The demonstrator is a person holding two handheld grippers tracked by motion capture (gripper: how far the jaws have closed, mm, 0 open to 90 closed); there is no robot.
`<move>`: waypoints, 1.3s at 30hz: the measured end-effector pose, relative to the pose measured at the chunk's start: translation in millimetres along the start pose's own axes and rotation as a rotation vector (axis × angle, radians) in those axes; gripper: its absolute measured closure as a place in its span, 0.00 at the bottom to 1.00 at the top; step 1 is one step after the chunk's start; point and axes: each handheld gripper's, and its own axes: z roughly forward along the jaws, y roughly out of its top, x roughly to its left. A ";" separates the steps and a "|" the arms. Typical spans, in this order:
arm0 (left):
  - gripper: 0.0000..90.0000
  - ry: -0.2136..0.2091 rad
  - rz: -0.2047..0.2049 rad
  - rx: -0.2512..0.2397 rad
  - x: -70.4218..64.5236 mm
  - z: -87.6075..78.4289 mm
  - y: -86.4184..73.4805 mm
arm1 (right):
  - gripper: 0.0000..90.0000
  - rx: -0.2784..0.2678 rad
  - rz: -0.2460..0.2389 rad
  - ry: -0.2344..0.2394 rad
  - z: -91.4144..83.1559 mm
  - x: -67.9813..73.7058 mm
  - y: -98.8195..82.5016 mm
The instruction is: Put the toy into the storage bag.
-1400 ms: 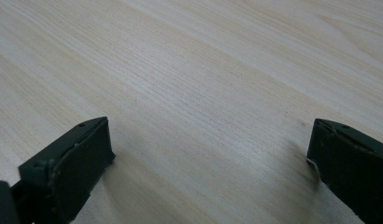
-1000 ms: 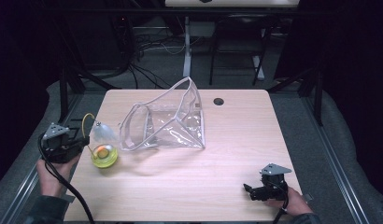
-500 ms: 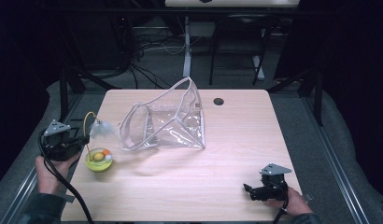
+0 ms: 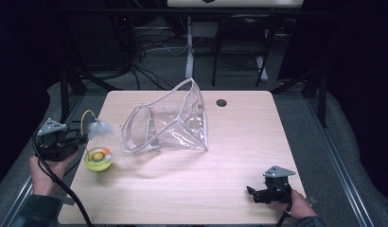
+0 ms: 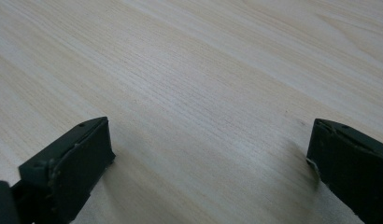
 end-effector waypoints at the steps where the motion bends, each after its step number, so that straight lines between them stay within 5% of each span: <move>1: 0.98 -0.001 0.001 0.000 0.1 -0.5 0.7 | 0.00 0.000 0.000 0.000 0.0 0.0 0.0; 39: 0.98 0.014 0.072 -0.033 -2.0 -24.1 39.3 | 0.00 0.002 -0.001 0.000 -0.1 -0.1 0.1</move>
